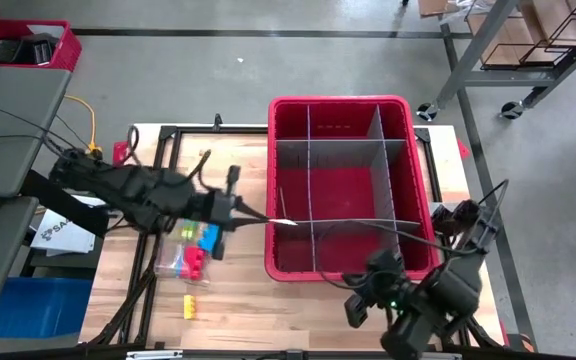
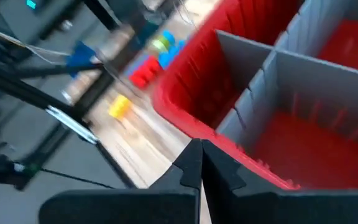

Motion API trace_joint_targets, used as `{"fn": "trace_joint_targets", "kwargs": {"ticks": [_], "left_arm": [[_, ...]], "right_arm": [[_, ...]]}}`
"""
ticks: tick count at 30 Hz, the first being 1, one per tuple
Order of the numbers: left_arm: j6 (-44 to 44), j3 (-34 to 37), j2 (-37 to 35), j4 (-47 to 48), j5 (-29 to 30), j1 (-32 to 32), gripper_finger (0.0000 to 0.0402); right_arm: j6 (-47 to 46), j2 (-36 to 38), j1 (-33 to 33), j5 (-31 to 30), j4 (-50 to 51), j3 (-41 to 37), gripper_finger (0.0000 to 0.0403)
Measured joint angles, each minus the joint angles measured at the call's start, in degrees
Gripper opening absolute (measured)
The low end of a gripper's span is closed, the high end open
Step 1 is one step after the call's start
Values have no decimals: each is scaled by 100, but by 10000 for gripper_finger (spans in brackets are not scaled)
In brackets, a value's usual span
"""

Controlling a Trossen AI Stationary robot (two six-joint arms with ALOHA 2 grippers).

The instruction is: Sort Items/Unsort Items

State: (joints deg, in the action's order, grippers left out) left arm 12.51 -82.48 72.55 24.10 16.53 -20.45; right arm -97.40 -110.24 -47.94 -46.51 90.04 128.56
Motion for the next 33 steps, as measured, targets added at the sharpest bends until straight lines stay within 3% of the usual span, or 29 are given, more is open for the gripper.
{"fn": "trace_joint_targets", "kwargs": {"ticks": [3,7,14,18,23,26,30,33], "left_arm": [[288,140,86,-671,-714,576,0],[300,316,239,-1774,-1248,1527,0],[-215,170,1367,-2802,-2011,3187,0],[-302,-372,2267,-2833,-2149,3871,0],[-183,-1410,3589,-2791,-2195,4623,0],[-149,-2117,4289,-2284,-2347,4958,0],[-250,-2814,4826,-1149,-2470,5152,6],[-173,-2993,4870,-983,-2837,5140,30]], "right_arm": [[99,1,-12,-373,-5,274,0],[702,13,43,-727,-6,588,0],[2026,506,337,-1024,8,569,0],[2682,820,537,-1551,-6,563,0],[2889,1244,886,-1653,0,563,0],[2908,1349,1111,-1700,-2,563,0],[2945,1401,1412,-1658,-2,563,0],[3086,1397,1591,-1469,-2,561,0]]}}
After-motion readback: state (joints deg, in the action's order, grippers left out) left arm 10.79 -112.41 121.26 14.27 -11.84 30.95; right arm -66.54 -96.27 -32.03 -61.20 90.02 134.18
